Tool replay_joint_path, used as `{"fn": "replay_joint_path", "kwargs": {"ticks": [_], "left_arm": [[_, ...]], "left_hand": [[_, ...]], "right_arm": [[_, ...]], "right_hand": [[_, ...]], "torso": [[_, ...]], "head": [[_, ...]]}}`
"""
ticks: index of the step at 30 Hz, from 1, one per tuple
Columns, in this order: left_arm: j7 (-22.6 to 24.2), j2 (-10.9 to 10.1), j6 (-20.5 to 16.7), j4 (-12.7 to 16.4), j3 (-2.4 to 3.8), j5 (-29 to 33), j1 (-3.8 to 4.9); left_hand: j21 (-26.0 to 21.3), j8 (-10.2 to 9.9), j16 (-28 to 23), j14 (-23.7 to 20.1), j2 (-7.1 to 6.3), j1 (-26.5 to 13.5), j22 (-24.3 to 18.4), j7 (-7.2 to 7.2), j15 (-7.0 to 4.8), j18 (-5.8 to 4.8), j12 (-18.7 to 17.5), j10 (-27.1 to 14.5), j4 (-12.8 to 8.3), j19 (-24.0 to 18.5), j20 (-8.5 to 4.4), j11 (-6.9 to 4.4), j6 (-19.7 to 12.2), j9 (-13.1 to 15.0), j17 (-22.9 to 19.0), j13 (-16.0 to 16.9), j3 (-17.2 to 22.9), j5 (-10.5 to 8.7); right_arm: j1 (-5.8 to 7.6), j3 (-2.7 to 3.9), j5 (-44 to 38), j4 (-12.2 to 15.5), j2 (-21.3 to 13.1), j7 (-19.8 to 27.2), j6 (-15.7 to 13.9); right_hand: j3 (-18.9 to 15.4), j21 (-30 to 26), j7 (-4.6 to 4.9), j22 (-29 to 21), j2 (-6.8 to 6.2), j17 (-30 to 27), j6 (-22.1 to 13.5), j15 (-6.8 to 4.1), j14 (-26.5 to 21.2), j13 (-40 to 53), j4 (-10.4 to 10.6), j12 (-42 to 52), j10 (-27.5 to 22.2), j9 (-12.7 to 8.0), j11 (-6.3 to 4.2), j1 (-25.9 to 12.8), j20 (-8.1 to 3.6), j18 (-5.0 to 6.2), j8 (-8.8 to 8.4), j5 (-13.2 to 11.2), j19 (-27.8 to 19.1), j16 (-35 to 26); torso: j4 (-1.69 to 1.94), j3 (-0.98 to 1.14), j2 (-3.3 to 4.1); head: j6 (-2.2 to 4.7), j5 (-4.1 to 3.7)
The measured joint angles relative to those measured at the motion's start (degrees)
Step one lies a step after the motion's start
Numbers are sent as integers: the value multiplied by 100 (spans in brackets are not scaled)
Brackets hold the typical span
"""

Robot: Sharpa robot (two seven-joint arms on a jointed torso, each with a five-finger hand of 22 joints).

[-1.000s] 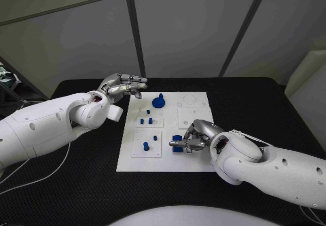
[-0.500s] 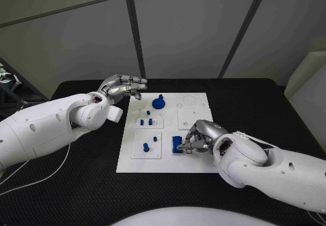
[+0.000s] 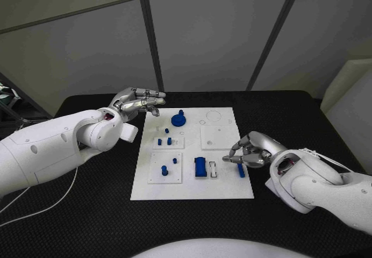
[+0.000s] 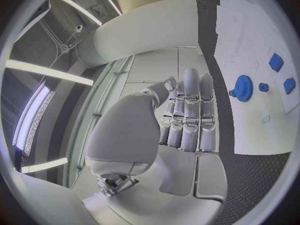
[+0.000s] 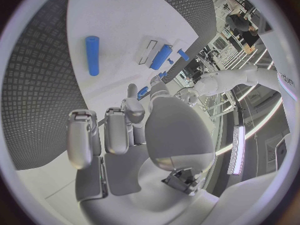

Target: Assemble the parts on the task board

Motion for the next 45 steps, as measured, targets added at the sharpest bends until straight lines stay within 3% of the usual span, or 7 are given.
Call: {"fn": "replay_joint_path", "kwargs": {"ticks": [6, 17, 37, 45], "left_arm": [[-1, 17, 0, -4, -1, 0, -4], [-2, 38, 3, -5, -3, 1, -16], [-4, 34, 17, -10, -4, 2, -26], [-8, 26, 24, -13, -4, 2, -27]], "left_hand": [[0, 0, 0, 0, 0, 0, 0, 0, 0, 0, 0, 0, 0, 0, 0, 0, 0, 0, 0, 0, 0, 0], [0, 0, 0, 0, 0, 0, 0, 0, 0, 1, 0, 0, 0, 0, 0, 0, 0, 0, 0, 0, 0, 0], [-44, 0, 0, 0, 23, -23, -9, 0, 0, 0, 0, 0, 0, 0, 0, 0, 0, 0, -4, 7, 0, 0], [-44, 0, 0, 0, 23, -23, -9, 0, 0, 0, 0, 0, 0, 0, 0, 0, 0, 0, -4, 7, 0, 0]], "right_arm": [[4, 21, 332, 6, -423, 198, 128], [-5, 17, -288, -88, -441, -11, 736], [-87, -6, -960, -260, -152, -431, 1339], [-132, 25, -1145, -289, -37, -527, 1495]], "right_hand": [[-39, 0, 27, 3, 180, 6, -91, 20, 21, -73, -78, -95, -21, -244, 20, 182, 41, 0, 0, 103, -2, 0], [-206, 0, -29, 2, 179, 38, 187, 20, 21, -189, -32, -273, -41, -436, 41, 183, 41, 0, 22, 119, -1, 0], [-253, 0, -54, 1, 154, 42, 281, 20, 21, -194, -15, -273, -62, -441, 20, 158, 41, 0, 21, 118, -1, 0], [-278, 0, -65, 1, 165, 41, 315, 20, 21, -202, -52, -295, -62, -433, 20, 255, 41, 0, 85, 118, -1, 0]], "torso": [[-4, -2, -1], [-5, 7, 3], [8, -4, -4], [8, -4, -3]], "head": [[11, -108], [-4, -181], [-35, -176], [-44, -165]]}}
